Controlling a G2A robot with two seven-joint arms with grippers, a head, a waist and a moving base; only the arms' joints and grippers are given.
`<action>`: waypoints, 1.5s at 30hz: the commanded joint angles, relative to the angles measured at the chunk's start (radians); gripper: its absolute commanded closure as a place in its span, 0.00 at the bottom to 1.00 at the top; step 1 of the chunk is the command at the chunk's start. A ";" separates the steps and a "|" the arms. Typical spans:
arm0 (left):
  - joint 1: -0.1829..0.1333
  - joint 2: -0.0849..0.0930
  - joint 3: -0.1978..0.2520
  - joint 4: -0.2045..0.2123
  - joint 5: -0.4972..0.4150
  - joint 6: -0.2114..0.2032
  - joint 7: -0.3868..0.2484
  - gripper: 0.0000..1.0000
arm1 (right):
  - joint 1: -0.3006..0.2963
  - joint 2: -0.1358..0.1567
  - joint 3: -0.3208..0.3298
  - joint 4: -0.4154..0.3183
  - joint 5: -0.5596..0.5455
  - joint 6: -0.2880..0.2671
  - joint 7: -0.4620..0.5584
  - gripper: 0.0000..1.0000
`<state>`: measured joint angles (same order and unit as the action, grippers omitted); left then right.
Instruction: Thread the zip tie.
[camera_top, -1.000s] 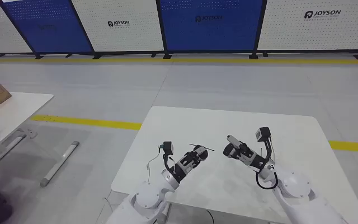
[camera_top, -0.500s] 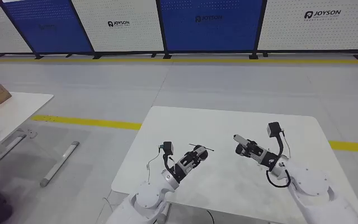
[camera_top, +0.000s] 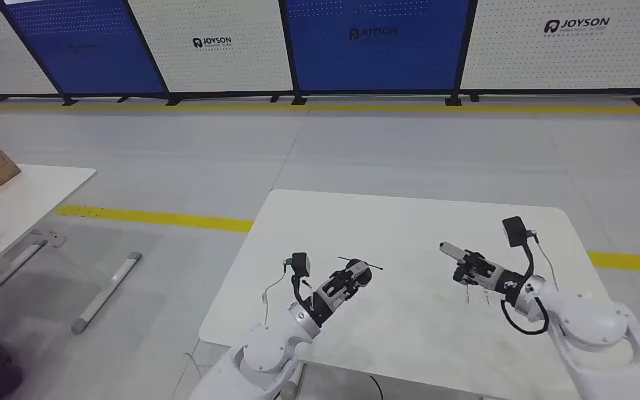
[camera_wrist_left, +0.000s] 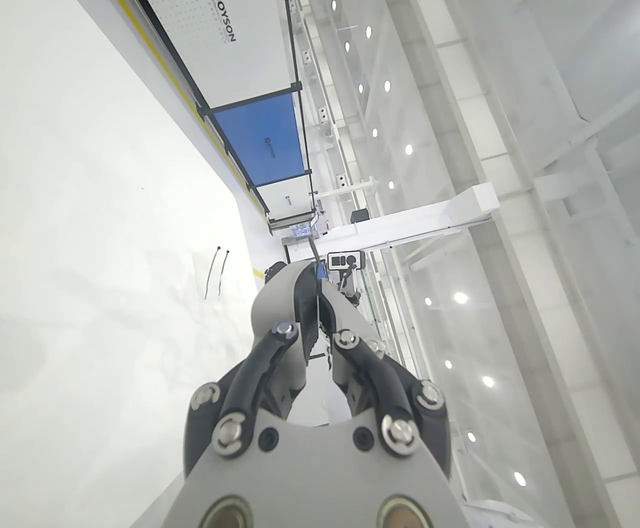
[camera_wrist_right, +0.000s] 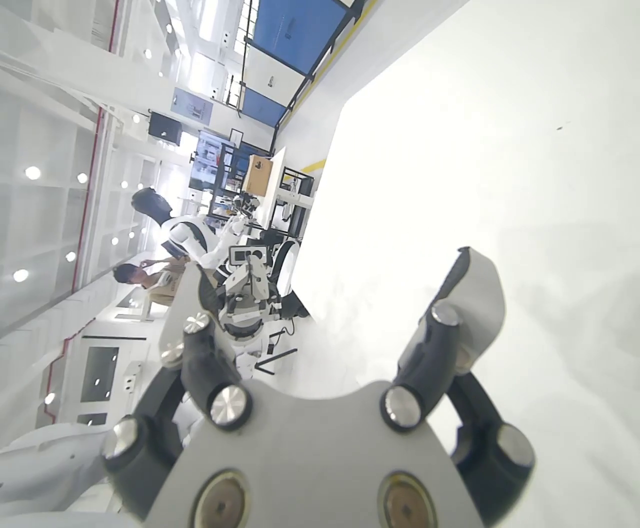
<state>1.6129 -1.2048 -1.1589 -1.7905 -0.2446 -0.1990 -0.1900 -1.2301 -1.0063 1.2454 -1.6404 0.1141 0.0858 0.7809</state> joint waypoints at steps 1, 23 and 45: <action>0.000 0.000 0.000 0.000 0.000 0.000 0.000 1.00 | 0.000 0.000 0.000 0.000 0.000 0.000 0.000 0.00; 0.000 0.000 0.000 0.000 0.000 0.000 0.000 1.00 | 0.159 0.036 0.026 -0.112 -0.557 0.249 0.361 0.00; 0.000 0.000 0.000 0.000 0.000 0.000 0.000 1.00 | 0.205 0.018 -0.039 0.069 -0.497 0.183 0.280 0.00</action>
<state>1.6129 -1.2048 -1.1589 -1.7905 -0.2446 -0.1990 -0.1900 -1.0486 -0.9845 1.2316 -1.6031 -0.3733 0.2493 1.0546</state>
